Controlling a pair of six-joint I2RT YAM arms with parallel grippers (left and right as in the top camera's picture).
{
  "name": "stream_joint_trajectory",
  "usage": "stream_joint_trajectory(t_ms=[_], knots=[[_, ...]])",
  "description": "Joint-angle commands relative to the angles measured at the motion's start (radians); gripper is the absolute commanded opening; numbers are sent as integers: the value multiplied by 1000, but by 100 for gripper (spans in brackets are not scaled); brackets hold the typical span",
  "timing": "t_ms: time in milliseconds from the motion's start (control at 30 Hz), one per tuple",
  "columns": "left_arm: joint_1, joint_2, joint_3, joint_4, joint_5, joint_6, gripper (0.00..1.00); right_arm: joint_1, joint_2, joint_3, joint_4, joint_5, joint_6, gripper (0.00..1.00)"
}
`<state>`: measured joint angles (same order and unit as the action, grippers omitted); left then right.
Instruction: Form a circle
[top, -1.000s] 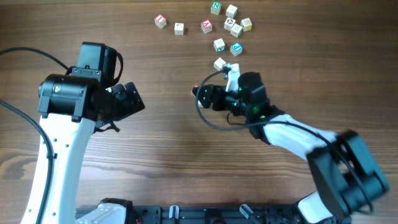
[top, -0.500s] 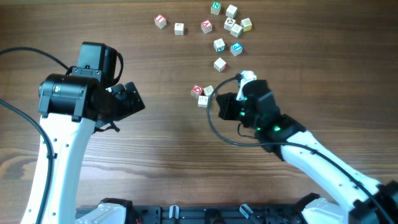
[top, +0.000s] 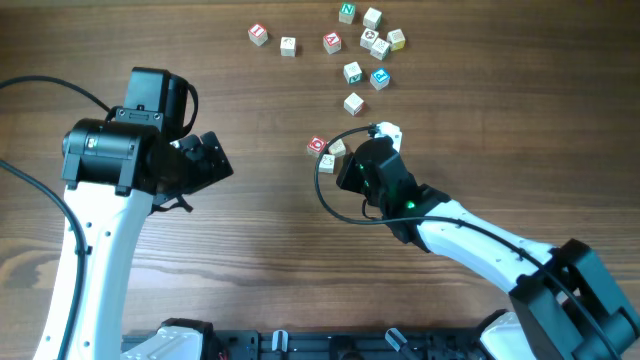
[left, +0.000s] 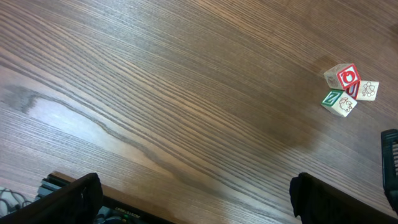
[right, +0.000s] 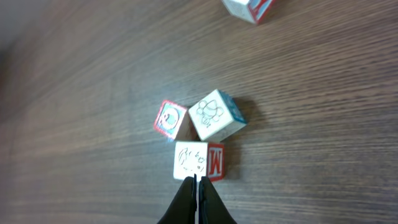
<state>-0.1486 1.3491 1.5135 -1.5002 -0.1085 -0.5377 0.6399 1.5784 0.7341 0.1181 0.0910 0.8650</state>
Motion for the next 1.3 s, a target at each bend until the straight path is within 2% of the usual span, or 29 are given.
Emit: stream_joint_trajectory(t_ms=[0,267,1267], knots=[[0,-6,3,0,-17,-17,100,2,55,-6,29,44,29,4],[0,-6,3,0,-17,-17,100,2,132,-6,91,40,55,4],[0,-6,3,0,-16,-17,100,3,221,-6,190,-10,29,4]])
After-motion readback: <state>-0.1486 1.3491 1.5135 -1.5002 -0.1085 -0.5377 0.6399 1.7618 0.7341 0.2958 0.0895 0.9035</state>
